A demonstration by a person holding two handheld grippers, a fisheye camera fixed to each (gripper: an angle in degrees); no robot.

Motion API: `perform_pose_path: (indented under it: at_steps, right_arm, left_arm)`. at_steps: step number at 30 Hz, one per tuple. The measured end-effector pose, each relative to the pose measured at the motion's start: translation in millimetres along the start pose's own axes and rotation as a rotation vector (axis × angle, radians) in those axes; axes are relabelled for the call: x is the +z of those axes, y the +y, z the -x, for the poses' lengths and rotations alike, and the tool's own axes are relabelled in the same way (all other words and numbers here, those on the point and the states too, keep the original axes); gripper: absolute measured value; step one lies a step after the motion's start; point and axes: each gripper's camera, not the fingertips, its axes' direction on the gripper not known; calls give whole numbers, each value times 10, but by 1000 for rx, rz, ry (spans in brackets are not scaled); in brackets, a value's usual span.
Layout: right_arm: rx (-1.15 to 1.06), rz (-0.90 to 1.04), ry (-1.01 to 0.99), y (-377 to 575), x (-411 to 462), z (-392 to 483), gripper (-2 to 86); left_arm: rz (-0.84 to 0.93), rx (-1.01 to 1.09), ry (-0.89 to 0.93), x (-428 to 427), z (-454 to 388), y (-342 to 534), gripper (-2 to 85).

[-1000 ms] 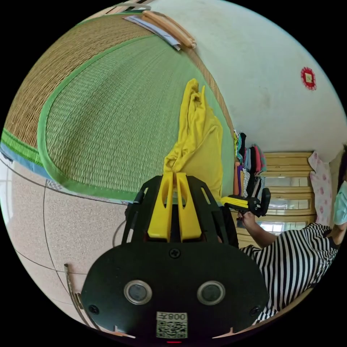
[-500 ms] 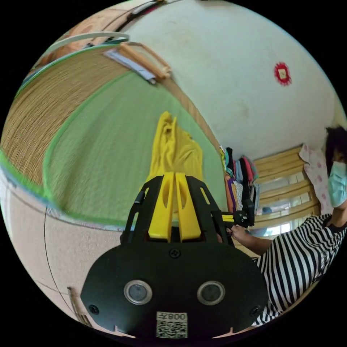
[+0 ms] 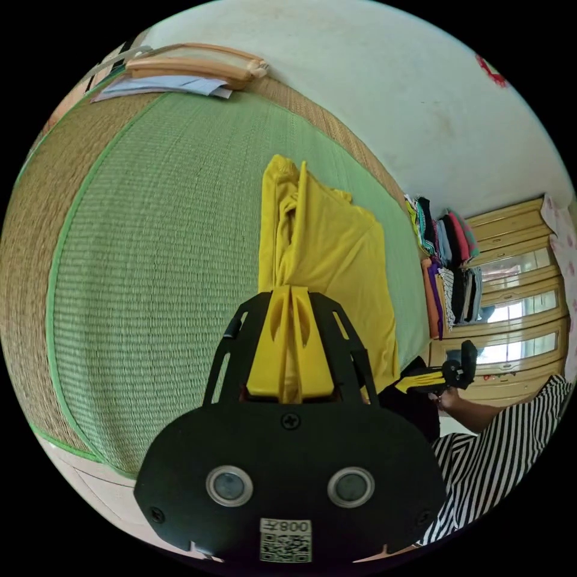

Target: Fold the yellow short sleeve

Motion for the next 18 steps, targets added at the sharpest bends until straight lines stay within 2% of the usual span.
perform_pose_path:
  at_steps: [3,5,10,13,18]
  right_arm:
    - [5,-131,5,-60,-261,-114,8]
    - [-5,-165,44,-230,-296,-215,16]
    - [71,-77,-60,-189,85,-548,47]
    - [116,-104,-148,13,217,-730,40]
    - [154,-119,-255,125,329,-1022,29]
  left_arm:
    - [-57,56,32,-123,-301,54,9]
    - [-58,119,140,-99,-608,95,16]
    - [64,237,291,176,-1219,96,39]
    - [130,274,315,388,-1515,25,48]
    - [123,298,302,615,-1947,-319,62]
